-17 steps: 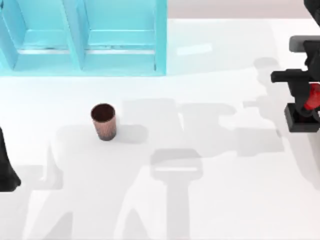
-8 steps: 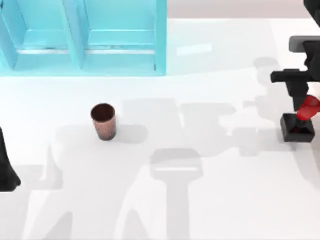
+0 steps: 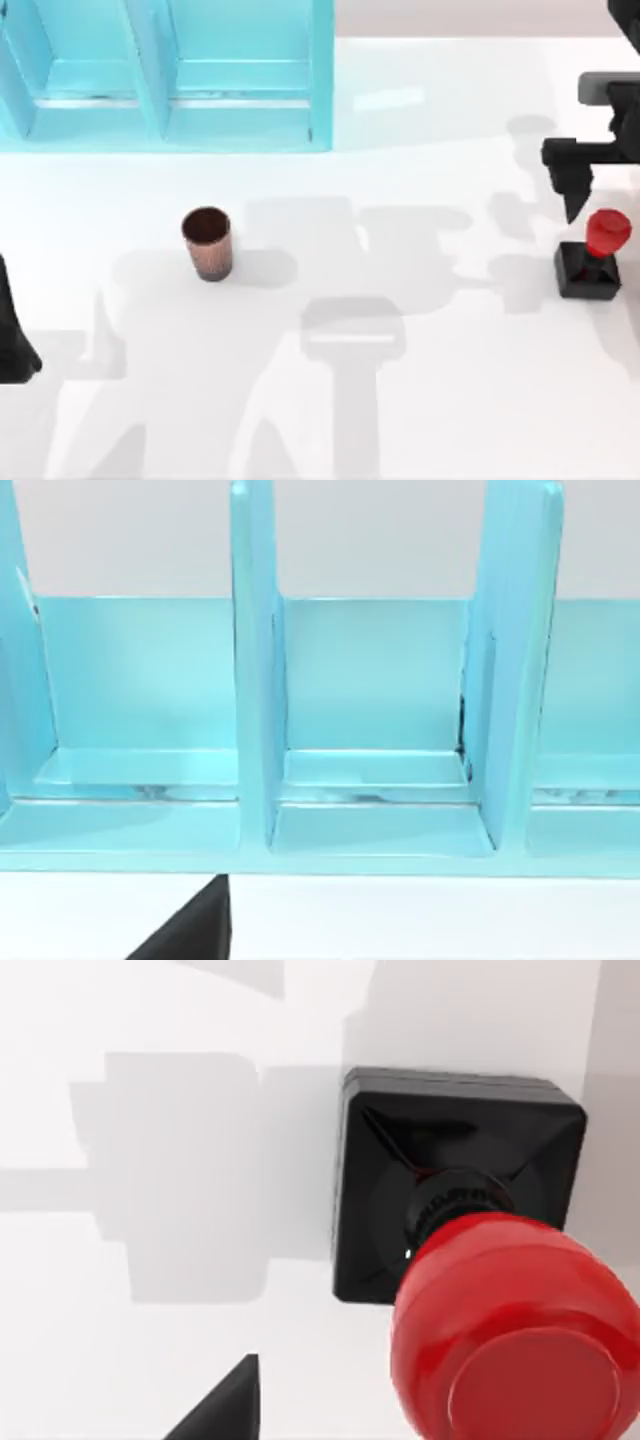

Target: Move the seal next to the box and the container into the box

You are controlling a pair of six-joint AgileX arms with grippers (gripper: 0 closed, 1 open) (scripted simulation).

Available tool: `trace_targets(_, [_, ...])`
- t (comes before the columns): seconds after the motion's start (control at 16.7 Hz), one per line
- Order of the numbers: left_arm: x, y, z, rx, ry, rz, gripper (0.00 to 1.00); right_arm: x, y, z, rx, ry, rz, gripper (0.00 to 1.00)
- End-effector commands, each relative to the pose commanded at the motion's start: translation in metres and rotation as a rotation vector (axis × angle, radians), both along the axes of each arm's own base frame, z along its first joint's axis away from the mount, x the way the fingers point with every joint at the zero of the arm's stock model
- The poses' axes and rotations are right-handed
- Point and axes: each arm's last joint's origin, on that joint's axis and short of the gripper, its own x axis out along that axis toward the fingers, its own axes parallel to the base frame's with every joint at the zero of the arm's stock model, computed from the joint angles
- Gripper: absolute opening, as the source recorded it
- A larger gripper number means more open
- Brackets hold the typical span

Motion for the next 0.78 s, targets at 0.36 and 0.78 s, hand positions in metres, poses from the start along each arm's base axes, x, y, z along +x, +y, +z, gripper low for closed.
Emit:
trace_targets(0.36, [0.0, 0.0, 0.0, 0.0, 0.0, 0.0, 1.0, 0.0, 0.0, 0.0, 0.0, 0.001, 0.0, 1.0])
trace_targets(0.78, [0.0, 0.0, 0.0, 0.0, 0.0, 0.0, 1.0, 0.007, 0.001, 0.059, -0.001, 0.007, -0.002, 1.0])
